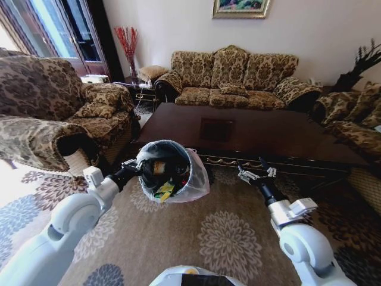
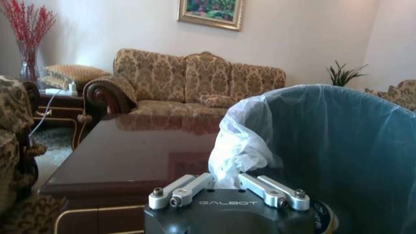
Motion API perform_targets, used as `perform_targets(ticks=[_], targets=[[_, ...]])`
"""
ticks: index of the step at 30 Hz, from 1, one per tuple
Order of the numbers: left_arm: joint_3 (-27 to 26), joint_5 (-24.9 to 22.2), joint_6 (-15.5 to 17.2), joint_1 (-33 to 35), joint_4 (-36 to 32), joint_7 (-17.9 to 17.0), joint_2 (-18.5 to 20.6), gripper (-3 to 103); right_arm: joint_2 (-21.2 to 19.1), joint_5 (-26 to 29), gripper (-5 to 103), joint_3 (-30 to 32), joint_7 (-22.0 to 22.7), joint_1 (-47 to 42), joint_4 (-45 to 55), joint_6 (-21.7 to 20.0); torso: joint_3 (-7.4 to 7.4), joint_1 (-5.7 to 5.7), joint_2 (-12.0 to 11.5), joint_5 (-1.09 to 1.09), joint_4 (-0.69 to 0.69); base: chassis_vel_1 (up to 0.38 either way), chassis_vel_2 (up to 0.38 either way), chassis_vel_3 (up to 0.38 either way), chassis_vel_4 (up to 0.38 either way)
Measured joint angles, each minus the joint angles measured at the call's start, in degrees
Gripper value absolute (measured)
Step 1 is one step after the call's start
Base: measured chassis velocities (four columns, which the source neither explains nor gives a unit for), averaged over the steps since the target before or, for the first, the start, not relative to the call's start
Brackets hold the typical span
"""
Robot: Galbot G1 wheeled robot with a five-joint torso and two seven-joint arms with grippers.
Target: Move to the front of the table and place the trash on the table into the trash bin.
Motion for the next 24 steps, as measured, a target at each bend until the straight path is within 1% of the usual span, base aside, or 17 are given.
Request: perform_targets(ticks=[5, 7, 9, 11, 13, 14, 16, 18, 21, 24], targets=[[-1.1, 0.2, 0.4, 1.2, 0.2, 0.2, -0.3, 2, 0.1, 0.0, 100, 0.0, 0.1, 0.0, -0.2, 0.1, -0.5, -0.38, -1.0, -0.01, -0.01, 0.0, 0.0, 0.0, 0.0], [-3.1, 0.2, 1.5, 3.3, -0.2, 0.9, -0.3, 2, 0.2, 0.0, 100, 0.1, 0.1, -0.2, -0.4, 0.4, -0.89, -0.71, -1.7, -0.01, 0.01, 0.0, 0.0, 0.0, 0.0], [-3.9, 0.1, 1.8, 4.1, -0.3, 1.0, -0.3, 2, 0.2, 0.0, 100, 0.2, 0.1, -0.3, -0.5, 0.4, -1.01, -0.81, -1.9, -0.02, 0.0, 0.0, 0.0, 0.0, 0.0], [-6.6, -0.2, 2.7, 7.4, -0.7, 1.9, -0.1, 2, 0.5, 0.0, 100, 0.5, 0.0, -0.5, -1.0, 1.1, -1.54, -1.09, -2.7, -0.01, 0.01, 0.0, 0.0, 0.0, 0.0], [-7.2, -0.1, 2.7, 8.2, -0.7, 2.1, -0.1, 2, 0.6, 0.0, 100, 0.5, 0.0, -0.5, -1.2, 1.3, -1.66, -1.15, -2.8, 0.0, 0.01, 0.0, 0.0, 0.0, 0.0], [-8.4, 0.5, 2.7, 10.0, -0.1, 2.8, 0.0, 2, 0.9, 0.0, 100, 0.5, 0.0, -0.6, -1.5, 2.0, -1.94, -1.3, -3.3, 0.0, 0.0, 0.0, 0.0, 0.0, 0.0], [-9.3, 2.0, 2.4, 11.7, 2.1, 3.4, 0.0, 2, 1.3, 0.0, 100, 0.5, -0.1, -0.7, -1.7, 2.4, -2.28, -1.48, -3.8, 0.0, 0.0, 0.0, 0.0, 0.0, 0.0], [-9.4, 2.5, 2.2, 12.0, 3.2, 3.5, 0.0, 2, 1.4, -0.1, 100, 0.5, -0.1, -0.8, -1.8, 2.6, -2.37, -1.53, -4.0, 0.01, 0.0, 0.0, 0.0, 0.0, 0.0], [-8.9, 5.0, 2.0, 12.3, 10.8, 4.1, -0.2, 2, 2.1, -0.3, 100, 0.5, -0.8, -1.4, -2.4, 3.6, -2.65, -1.68, -4.4, -0.04, 0.0, 0.0, 0.0, 0.0, 0.0], [-8.7, 5.2, 2.0, 12.2, 12.8, 4.2, -0.3, 2, 2.3, -0.4, 100, 0.6, -1.0, -1.6, -2.8, 4.1, -2.67, -1.69, -4.4, -0.03, 0.0, 0.0, 0.0, 0.0, 0.0]])
